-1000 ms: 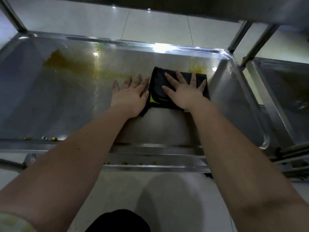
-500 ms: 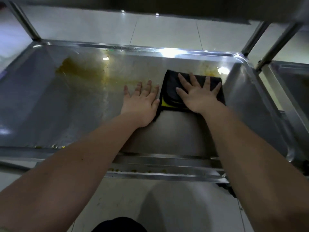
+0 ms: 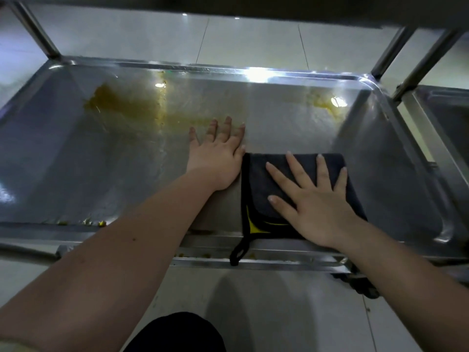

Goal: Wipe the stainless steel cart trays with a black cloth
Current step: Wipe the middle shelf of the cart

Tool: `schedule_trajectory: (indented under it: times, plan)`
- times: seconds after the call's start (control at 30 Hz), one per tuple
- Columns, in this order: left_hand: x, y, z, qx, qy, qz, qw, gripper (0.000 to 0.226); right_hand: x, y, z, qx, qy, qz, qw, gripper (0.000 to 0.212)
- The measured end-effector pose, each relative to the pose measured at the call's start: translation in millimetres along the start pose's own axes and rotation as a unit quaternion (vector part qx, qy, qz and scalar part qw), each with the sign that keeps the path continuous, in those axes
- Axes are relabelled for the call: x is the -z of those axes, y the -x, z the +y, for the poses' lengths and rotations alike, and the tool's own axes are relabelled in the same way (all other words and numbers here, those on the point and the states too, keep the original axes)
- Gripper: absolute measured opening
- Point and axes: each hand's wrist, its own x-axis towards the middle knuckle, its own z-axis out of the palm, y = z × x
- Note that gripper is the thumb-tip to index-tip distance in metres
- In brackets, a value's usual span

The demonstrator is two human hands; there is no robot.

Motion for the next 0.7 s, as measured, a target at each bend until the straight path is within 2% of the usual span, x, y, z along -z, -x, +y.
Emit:
schedule_trajectory:
  times: [0.33, 0.47, 0.57, 0.7]
  plan:
    - [-5.2, -0.8, -2.5, -0.004, -0.005, 0.007, 1.000, 0.056, 29.6, -162.9, 25.0, -0.149, -0.051, 0.014, 0.988, 0.065]
    - [-4.0, -3.0, -4.8, 0.000, 0.003, 0.007, 1.000, 0.057, 29.0, -169.1, 20.8, -0.141, -0.043, 0.030, 0.989, 0.065]
    - [-4.1, -3.3, -4.6, 0.000, 0.013, 0.008, 1.000, 0.056, 34.9, -158.2, 53.9, -0.128, -0.051, 0.026, 0.990, 0.062]
    - [-5.7, -5.6, -4.6, 0.006, 0.009, 0.013, 1.000, 0.055, 46.3, -141.3, 129.9, -0.252, -0.035, 0.025, 0.967, 0.062]
